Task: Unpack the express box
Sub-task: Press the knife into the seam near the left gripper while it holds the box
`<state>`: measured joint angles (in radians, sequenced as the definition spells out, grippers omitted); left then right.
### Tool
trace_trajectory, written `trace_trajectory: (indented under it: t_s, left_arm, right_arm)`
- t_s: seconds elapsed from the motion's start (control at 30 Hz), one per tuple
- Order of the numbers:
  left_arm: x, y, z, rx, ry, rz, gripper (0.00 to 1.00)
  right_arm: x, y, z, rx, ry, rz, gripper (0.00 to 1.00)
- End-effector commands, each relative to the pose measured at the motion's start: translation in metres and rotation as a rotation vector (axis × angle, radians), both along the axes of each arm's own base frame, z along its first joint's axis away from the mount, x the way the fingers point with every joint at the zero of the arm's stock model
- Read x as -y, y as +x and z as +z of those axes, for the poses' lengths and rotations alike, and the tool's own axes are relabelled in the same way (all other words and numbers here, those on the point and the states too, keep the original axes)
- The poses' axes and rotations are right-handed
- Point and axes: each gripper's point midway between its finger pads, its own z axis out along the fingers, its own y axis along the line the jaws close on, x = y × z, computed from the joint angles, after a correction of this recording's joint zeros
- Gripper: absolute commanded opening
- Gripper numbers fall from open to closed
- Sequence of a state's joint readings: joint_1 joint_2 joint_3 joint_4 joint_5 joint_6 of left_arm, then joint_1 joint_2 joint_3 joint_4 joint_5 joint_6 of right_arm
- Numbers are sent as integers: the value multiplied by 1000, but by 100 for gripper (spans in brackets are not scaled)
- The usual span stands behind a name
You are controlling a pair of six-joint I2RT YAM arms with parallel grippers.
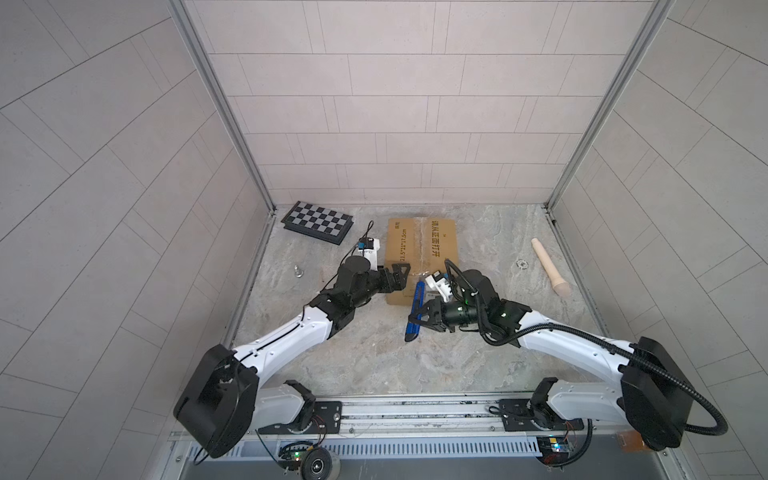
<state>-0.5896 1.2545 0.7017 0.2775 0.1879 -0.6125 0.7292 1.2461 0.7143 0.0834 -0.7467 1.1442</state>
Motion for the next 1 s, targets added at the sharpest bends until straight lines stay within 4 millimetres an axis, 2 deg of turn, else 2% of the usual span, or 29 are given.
trace_trajectory:
  t_s: [0.0, 0.1, 0.23, 0.6, 0.8, 0.97]
  left_arm:
    - [20, -17, 14, 22, -52, -103, 100]
    - [18, -15, 5, 9, -32, -91, 100]
    - [20, -14, -1, -3, -20, -93, 99]
    - [31, -24, 30, 41, -101, -133, 100]
    - [37, -27, 28, 31, -114, -141, 100]
    - [34, -27, 27, 33, -105, -133, 100]
  right_arm:
    - [-8, -6, 48, 146, 69, 74, 0]
    - [-5, -6, 59, 166, 73, 64, 0]
    - [-6, -6, 61, 169, 76, 59, 0]
    - [-19, -2, 26, 110, 72, 85, 0]
    - [-17, -4, 45, 141, 79, 97, 0]
    - [-5, -6, 65, 175, 104, 76, 0]
